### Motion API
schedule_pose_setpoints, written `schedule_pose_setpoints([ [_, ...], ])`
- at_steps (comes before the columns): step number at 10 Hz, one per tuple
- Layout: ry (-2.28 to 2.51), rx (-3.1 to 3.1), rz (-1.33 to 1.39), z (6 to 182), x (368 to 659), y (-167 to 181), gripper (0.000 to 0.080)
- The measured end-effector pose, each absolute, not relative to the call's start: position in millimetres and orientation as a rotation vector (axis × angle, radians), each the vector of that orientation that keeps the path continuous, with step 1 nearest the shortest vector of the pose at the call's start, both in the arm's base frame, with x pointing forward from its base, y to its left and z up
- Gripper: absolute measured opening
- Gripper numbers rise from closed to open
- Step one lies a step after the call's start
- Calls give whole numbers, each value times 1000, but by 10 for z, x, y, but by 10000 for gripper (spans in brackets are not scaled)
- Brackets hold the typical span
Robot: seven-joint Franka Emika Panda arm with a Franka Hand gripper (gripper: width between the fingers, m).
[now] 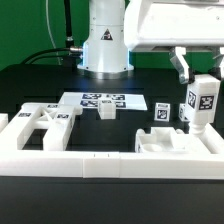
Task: Assemble chair
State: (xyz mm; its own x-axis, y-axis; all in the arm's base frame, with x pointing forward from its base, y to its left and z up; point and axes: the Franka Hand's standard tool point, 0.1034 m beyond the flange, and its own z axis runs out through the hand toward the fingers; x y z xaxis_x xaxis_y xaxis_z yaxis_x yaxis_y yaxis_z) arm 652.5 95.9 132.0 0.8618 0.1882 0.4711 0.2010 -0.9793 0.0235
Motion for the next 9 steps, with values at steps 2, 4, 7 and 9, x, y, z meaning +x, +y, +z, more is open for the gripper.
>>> schedule_pose_setpoints([
  [2,-358,-3001,-775,1225,6472,1062,284],
  [4,-373,-3001,-821,1133,6420,991,284],
  [7,-381,-3004,-823,1090,6394,930,284],
  [9,-387,-2998,-853,1072,6384,951,284],
])
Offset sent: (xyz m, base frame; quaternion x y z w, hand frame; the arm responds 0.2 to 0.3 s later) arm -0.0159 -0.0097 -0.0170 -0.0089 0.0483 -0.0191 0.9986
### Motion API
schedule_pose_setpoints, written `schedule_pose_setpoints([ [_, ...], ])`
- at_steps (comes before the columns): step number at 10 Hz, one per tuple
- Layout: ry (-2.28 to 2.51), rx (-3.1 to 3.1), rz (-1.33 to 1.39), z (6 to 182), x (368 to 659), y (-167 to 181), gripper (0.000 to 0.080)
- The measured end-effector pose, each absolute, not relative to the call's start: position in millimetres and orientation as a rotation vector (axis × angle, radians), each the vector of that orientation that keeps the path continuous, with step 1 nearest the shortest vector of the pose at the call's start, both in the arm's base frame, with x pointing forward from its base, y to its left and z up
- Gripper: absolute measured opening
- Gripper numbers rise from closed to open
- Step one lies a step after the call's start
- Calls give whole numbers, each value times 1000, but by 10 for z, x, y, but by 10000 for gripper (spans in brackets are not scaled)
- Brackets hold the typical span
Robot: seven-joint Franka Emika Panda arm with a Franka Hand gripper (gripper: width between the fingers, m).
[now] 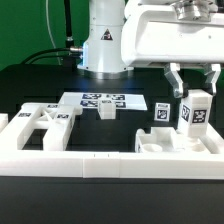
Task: Assemble chair
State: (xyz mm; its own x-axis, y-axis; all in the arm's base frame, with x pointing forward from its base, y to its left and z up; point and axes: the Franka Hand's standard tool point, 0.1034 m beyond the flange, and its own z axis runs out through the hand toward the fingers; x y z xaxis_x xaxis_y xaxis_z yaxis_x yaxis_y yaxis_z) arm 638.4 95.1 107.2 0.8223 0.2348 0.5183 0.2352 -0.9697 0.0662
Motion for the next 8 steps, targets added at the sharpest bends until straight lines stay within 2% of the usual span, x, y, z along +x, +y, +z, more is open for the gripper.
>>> schedule_pose_setpoints([
  [2,-406,-2991,-852,1075,6366,1045,284],
  [8,-408,-3000,-828,970,6329,1029,284],
])
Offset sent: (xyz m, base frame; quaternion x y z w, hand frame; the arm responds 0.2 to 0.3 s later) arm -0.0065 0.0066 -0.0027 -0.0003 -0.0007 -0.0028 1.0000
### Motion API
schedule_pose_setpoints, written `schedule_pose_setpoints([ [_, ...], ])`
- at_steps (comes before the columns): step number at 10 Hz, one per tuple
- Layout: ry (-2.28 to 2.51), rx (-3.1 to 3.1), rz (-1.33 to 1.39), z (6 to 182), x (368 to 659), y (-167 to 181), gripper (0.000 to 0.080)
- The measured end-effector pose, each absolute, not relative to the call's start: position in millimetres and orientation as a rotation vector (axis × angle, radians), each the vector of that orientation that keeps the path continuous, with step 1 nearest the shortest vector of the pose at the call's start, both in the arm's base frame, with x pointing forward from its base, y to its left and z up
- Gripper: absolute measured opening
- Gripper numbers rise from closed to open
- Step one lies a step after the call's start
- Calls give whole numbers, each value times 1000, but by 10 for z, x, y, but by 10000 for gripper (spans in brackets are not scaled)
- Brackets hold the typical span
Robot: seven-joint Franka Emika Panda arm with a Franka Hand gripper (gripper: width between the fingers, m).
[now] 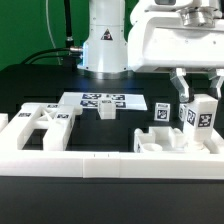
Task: Assemble chair
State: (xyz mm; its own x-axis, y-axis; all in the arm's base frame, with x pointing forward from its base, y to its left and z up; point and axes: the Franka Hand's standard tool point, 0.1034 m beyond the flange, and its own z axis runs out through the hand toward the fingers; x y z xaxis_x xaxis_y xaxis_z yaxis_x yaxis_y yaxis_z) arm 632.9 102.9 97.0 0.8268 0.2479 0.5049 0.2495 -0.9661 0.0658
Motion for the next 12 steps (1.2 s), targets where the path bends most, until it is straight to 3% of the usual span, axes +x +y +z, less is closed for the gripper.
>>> schedule_pose_setpoints([
  [7,-413,-2993,-884,928,6355,998,284],
  [9,-412,-2995,-878,937,6360,993,532],
  [10,-411,-2996,-871,977,6375,983,613],
  [12,-407,-2999,-865,1035,6404,948,642],
])
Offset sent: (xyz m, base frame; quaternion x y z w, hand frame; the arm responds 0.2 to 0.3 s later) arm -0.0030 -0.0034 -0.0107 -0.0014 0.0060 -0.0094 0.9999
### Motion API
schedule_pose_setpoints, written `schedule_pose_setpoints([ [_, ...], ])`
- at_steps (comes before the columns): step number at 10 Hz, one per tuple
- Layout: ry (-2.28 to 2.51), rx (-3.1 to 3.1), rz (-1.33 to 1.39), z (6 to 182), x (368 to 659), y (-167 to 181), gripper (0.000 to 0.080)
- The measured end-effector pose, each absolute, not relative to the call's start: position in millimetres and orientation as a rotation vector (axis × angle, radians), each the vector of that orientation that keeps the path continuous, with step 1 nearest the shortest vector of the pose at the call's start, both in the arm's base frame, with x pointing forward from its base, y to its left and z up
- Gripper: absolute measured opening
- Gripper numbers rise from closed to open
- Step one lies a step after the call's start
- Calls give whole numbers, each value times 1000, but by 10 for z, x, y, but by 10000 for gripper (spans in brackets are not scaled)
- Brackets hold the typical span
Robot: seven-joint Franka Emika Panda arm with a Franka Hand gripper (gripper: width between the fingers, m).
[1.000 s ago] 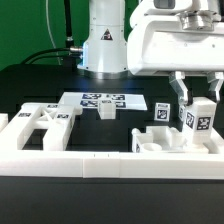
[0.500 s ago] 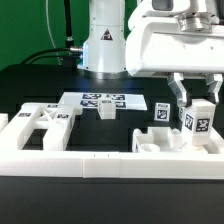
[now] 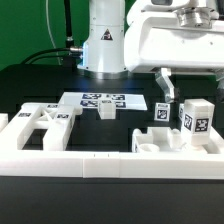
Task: Assemble chair
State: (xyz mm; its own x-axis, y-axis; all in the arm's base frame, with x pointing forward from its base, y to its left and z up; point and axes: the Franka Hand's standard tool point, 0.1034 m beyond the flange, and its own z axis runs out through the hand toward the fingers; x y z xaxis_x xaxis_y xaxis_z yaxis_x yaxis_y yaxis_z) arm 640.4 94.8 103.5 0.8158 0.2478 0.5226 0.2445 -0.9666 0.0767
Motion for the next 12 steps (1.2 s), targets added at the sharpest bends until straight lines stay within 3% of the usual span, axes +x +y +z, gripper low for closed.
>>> schedule_pose_setpoints([
  [3,402,2999,821,1185,6472,843,649],
  [8,408,3026,749,1110,6428,879,649],
  [12,430,3161,147,1035,6365,1016,649],
])
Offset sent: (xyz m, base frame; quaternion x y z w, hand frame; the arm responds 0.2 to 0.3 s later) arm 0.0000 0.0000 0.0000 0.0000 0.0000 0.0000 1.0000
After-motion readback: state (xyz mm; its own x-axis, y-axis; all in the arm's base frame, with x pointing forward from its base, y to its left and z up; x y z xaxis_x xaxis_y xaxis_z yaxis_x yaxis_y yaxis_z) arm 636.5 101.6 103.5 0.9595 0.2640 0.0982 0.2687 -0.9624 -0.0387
